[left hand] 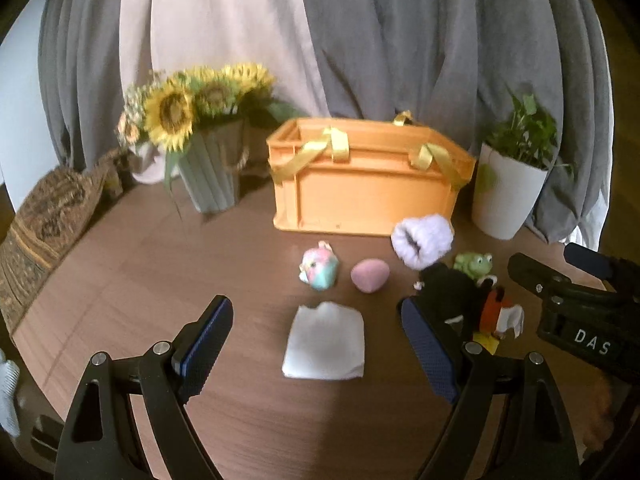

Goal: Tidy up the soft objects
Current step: 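Grasp the white cloth with the left tool while the right tool grasps the Mickey plush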

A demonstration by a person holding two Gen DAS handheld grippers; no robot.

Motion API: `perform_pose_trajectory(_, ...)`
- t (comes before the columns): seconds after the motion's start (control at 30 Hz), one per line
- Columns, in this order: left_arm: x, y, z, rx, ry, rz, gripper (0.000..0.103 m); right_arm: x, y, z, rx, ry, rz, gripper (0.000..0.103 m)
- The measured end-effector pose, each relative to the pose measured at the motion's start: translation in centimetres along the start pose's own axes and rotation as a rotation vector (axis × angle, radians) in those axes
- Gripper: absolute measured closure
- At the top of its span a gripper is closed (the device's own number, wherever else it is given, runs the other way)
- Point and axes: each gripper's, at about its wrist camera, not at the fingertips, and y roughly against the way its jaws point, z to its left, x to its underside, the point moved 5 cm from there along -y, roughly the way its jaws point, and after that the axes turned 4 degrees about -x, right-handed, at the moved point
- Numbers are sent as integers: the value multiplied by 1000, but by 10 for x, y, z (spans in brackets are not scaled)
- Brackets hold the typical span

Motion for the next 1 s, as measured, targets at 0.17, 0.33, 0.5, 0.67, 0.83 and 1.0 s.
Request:
perform_pose_trajectory(0.17,13,-14,-3,-7,-13,39,17,13,-14,-2,13,16,31,18)
perform_pose_trajectory(0.33,25,-28,-6,-5,-18,85,17,26,-29,-7,18,7,80,18)
perform_pose_trajectory(0.5,34,-45,-5,-2,6,137,21,34,-44,-8,26,22,117,18)
perform_pose_trajectory(0.67,37,-59,-6,-13,5,161,22,38,-57,-8,26,32,142,18)
perform_pose_trajectory(0.83,41,-75,-7,-8,15,203,30,45,-73,-9,11,24,179,18)
perform_pose_trajectory(1.0,45,-91,-11,0,19,240,36,50,-83,-10,9,12,202,18)
